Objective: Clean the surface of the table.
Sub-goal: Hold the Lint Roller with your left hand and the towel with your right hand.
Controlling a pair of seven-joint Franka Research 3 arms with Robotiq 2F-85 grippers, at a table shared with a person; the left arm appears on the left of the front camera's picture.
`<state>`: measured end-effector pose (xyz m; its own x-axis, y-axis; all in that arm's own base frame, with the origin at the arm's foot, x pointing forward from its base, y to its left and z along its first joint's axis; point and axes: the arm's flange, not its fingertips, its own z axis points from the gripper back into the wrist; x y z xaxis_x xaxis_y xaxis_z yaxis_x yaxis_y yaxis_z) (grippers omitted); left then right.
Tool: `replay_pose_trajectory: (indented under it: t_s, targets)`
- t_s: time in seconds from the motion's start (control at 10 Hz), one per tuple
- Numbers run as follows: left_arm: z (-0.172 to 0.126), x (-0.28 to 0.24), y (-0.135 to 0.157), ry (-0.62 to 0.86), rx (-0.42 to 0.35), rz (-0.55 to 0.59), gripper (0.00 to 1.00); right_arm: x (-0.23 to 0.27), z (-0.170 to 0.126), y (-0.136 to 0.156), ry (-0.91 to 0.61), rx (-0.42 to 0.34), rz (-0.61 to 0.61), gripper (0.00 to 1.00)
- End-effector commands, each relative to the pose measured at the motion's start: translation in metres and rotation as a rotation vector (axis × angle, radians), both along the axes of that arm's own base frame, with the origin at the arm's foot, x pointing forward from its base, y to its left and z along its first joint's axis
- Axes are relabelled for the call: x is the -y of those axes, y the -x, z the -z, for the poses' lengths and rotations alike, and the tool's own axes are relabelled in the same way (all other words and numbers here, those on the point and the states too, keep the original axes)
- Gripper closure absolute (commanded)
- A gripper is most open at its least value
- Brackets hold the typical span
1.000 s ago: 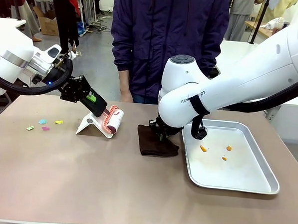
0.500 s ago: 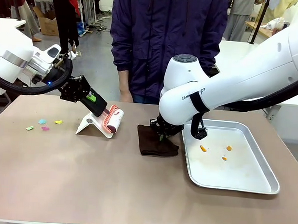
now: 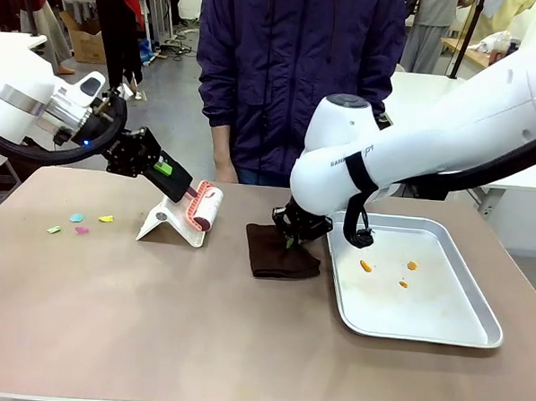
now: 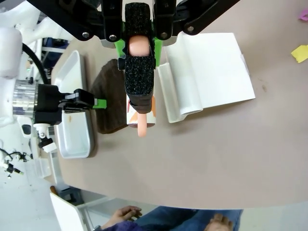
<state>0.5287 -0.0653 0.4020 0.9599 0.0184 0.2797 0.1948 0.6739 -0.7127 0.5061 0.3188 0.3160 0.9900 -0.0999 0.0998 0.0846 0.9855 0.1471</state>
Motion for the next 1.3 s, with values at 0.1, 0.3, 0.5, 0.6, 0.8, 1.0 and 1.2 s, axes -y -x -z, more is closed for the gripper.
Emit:
replay_pose_trajectory:
  t_s: [0.1, 0.3, 0.5, 0.6, 0.8, 1.0, 1.2]
  targets:
    - [-0.033, -0.026, 0.032, 0.136, 0.043, -0.059, 1.0, 0.054, -0.057, 0.022, -0.397, 0.011, 0.027, 1.0]
    - [-0.047, -0.053, 0.055, 0.245, 0.053, -0.083, 1.0, 0.088, -0.083, 0.032, -0.697, -0.019, -0.03, 1.0]
    - [-0.059, -0.094, 0.089, 0.389, 0.023, -0.007, 0.81, 0.115, -0.095, 0.054, -0.986, -0.025, -0.079, 1.0]
    - [-0.064, -0.121, 0.106, 0.442, -0.024, -0.007, 0.81, 0.125, -0.101, 0.068, -1.081, -0.017, -0.153, 1.0]
    - [-0.07, -0.189, 0.147, 0.545, -0.001, -0.043, 0.81, 0.155, -0.115, 0.102, -1.168, -0.014, -0.215, 1.0]
    - [-0.056, -0.252, 0.178, 0.608, 0.012, -0.103, 0.81, 0.211, -0.117, 0.133, -1.208, 0.102, -0.195, 1.0]
    - [-0.039, -0.299, 0.192, 0.51, -0.011, -0.103, 0.81, 0.275, -0.119, 0.143, -1.231, 0.159, -0.103, 1.0]
